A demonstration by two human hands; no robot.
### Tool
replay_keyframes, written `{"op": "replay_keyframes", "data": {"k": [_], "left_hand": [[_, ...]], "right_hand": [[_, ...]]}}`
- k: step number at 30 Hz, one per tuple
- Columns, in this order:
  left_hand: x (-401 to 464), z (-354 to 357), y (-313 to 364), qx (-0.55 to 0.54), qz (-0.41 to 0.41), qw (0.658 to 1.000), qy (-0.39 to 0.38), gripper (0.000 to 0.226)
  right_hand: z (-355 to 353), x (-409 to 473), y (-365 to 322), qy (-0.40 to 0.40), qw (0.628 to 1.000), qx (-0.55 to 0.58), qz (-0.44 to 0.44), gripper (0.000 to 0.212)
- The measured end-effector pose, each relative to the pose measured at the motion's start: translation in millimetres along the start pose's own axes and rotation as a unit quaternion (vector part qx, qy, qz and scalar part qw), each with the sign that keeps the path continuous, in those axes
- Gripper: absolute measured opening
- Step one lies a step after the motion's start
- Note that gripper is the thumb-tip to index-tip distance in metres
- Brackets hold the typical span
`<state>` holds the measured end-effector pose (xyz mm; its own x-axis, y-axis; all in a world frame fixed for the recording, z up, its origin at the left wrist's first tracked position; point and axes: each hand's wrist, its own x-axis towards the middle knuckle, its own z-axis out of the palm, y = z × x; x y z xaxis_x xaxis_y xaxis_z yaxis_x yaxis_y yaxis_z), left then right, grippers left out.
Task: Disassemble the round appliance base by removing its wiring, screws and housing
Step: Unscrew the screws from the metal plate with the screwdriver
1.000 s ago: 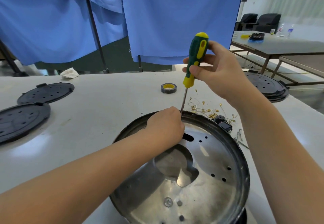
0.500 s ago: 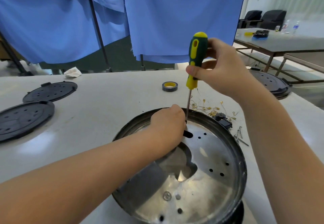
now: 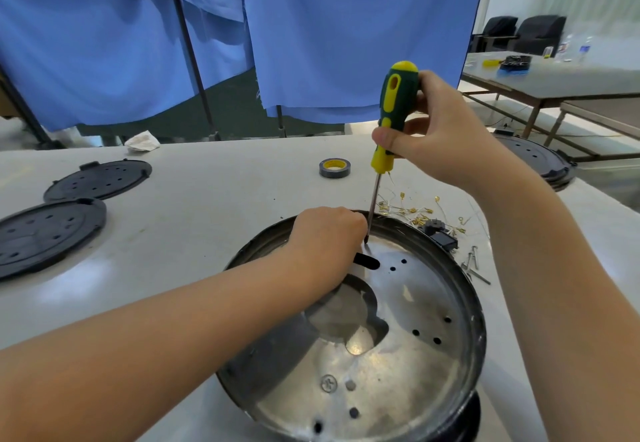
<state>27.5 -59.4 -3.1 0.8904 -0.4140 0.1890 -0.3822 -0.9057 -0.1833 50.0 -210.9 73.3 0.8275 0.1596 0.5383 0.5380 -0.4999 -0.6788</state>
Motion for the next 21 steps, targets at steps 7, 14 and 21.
{"op": "replay_keyframes", "data": {"k": [7,14,21], "left_hand": [[2,-2,-4,0.087,0.068,0.994,0.001,0.018],[5,4,-14,0.097,0.048,0.994,0.001,0.02],[13,-9,-20,-0.027,0.003,1.0,0.003,0.012]], "right_hand": [[-1,-1,-1,-0.007,1.0,0.001,0.006,0.039],[-1,-1,0,-0.003,1.0,0.001,0.012,0.039],[0,0,-1,0.001,1.0,0.01,0.024,0.042]]}}
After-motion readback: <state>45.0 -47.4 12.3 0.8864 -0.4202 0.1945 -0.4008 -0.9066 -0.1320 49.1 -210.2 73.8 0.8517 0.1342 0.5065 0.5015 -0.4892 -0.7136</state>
